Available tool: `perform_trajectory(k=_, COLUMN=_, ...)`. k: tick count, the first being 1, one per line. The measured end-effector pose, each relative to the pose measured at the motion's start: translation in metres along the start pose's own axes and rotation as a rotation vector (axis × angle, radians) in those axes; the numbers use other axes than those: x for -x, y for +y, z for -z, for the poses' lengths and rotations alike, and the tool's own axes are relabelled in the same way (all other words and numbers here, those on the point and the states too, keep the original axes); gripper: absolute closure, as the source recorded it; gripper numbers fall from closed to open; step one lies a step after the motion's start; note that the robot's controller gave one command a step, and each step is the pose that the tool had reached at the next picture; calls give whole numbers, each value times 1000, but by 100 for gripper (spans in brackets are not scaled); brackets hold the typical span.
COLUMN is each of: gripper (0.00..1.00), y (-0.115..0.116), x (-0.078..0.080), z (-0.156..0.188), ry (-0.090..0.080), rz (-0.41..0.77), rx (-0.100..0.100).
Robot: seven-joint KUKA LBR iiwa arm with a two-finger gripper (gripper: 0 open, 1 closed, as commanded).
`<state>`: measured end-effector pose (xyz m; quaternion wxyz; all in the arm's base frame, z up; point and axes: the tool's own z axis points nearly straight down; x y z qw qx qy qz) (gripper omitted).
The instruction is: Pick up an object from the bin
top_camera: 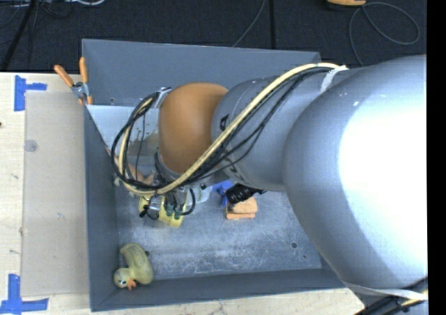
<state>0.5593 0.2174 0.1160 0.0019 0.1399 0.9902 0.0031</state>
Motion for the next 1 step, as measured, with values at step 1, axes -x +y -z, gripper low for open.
perform_trajectory(k=1, gripper=100, y=0, x=0, z=4, ry=1, rz=0, rx=-1)
